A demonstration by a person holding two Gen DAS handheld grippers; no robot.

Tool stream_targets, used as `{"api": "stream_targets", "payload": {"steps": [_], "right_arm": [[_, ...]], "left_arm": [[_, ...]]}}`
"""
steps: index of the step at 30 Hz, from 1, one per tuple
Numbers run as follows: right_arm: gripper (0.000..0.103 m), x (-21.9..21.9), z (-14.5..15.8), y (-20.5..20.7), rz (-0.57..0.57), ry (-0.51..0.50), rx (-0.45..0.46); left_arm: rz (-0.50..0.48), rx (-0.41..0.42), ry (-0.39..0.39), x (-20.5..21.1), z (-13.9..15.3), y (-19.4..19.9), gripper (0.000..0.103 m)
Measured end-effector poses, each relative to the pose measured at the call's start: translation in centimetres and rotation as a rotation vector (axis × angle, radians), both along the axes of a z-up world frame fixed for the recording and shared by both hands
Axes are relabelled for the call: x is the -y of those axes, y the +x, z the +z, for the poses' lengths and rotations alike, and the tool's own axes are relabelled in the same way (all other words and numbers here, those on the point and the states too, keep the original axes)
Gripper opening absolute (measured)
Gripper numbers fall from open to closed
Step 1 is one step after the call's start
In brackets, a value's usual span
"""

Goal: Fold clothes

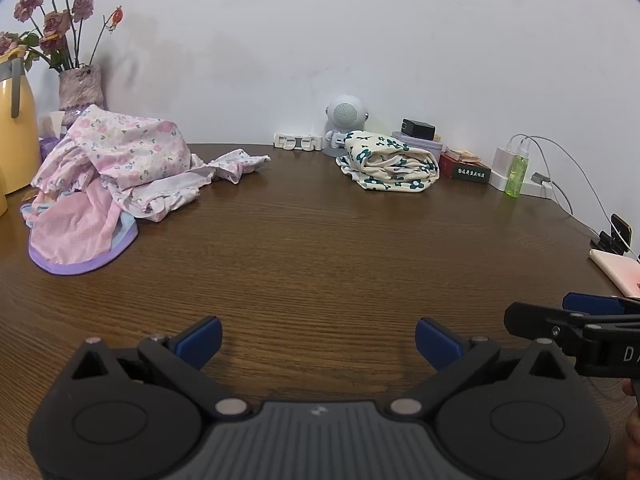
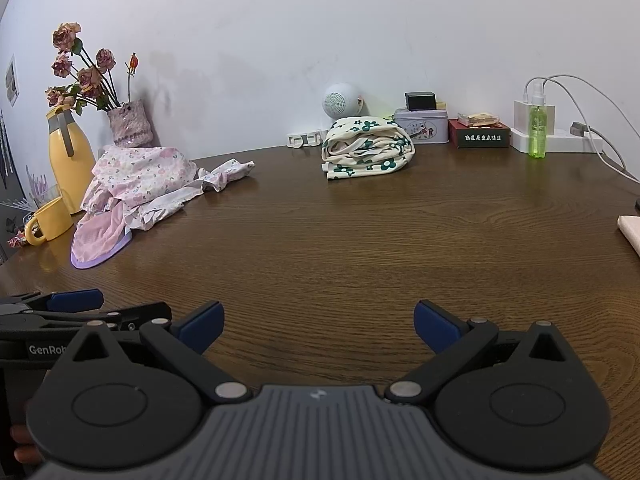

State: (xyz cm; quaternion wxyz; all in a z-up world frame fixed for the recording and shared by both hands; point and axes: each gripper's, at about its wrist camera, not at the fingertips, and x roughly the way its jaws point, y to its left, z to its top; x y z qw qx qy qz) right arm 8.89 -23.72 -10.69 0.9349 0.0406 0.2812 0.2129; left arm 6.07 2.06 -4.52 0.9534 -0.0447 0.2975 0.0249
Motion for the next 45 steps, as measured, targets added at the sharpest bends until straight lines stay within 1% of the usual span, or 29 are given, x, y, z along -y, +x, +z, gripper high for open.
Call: {"api": "stream_targets", "payload": {"steps": [45], "right_arm": [[0.103,0.16,0.04,0.25,0.003,0.005,-0.008]], "left_arm": [[-0.018,-0.013,-0.001,-0.29,-0.04,0.02,0.103]]}}
